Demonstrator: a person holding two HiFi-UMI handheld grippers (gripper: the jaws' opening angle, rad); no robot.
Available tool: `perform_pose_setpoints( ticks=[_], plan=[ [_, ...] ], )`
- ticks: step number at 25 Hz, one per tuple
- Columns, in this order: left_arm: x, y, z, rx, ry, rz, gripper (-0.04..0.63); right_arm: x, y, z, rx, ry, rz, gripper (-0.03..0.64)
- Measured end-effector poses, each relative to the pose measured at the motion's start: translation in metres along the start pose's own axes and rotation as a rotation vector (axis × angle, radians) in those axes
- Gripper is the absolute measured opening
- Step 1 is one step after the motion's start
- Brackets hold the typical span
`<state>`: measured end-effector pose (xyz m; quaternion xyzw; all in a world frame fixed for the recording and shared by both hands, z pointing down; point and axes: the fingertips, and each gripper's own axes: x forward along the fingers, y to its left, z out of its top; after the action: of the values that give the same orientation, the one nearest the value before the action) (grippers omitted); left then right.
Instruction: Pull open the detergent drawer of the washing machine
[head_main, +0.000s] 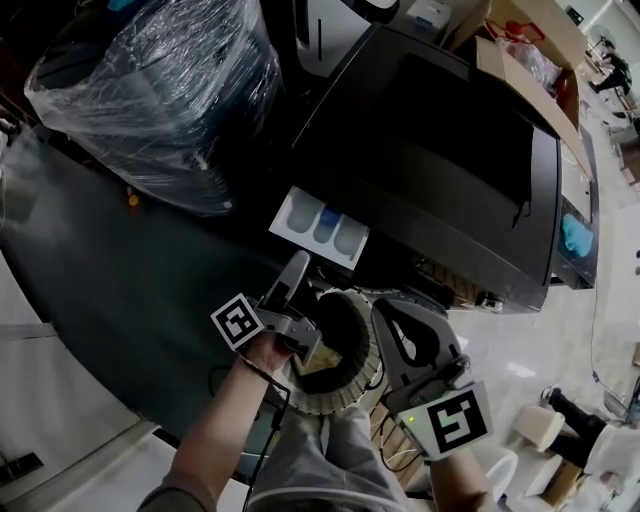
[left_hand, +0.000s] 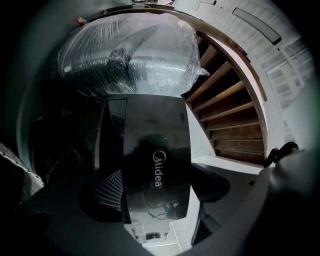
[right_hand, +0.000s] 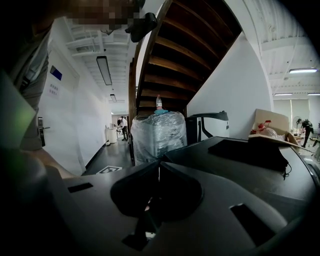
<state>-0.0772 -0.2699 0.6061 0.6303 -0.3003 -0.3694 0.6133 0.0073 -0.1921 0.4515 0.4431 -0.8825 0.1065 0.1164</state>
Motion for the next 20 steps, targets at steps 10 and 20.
perform_pose_setpoints(
  ticks=[10,20],
  plan=[
    [-0.037,-0.001,-0.004,0.019,-0.010,0.034,0.410,-0.006,0.018,0.004,-0.008,0.001,0.024,0.032],
    [-0.053,-0.001,-0.006,0.012,-0.038,0.047,0.410,-0.014,0.029,0.003,-0.017,0.011,0.038,0.032]
  ],
)
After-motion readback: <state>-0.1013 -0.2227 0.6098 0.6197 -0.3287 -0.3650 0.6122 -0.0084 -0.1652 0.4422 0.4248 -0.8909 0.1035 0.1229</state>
